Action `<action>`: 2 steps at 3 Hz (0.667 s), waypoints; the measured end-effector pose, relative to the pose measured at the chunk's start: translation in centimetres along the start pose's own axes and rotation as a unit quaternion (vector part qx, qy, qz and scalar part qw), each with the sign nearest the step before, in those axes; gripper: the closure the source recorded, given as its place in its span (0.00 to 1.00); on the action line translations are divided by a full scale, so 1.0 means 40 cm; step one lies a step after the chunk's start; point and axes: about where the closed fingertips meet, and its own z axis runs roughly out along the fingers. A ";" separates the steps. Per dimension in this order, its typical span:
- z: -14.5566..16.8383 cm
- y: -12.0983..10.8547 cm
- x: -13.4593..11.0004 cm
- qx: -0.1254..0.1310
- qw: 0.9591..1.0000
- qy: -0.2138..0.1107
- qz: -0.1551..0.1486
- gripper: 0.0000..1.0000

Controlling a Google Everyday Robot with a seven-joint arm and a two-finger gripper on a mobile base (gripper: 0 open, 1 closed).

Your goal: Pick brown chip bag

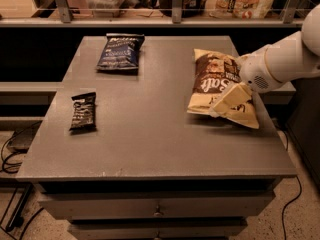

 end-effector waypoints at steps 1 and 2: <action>0.046 -0.040 0.055 0.010 1.000 0.008 0.026 0.03; 0.059 -0.053 0.072 0.015 0.999 0.013 0.030 0.25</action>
Offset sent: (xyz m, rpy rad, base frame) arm 0.0284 -0.0301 -0.0384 -0.0096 0.0198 -0.0941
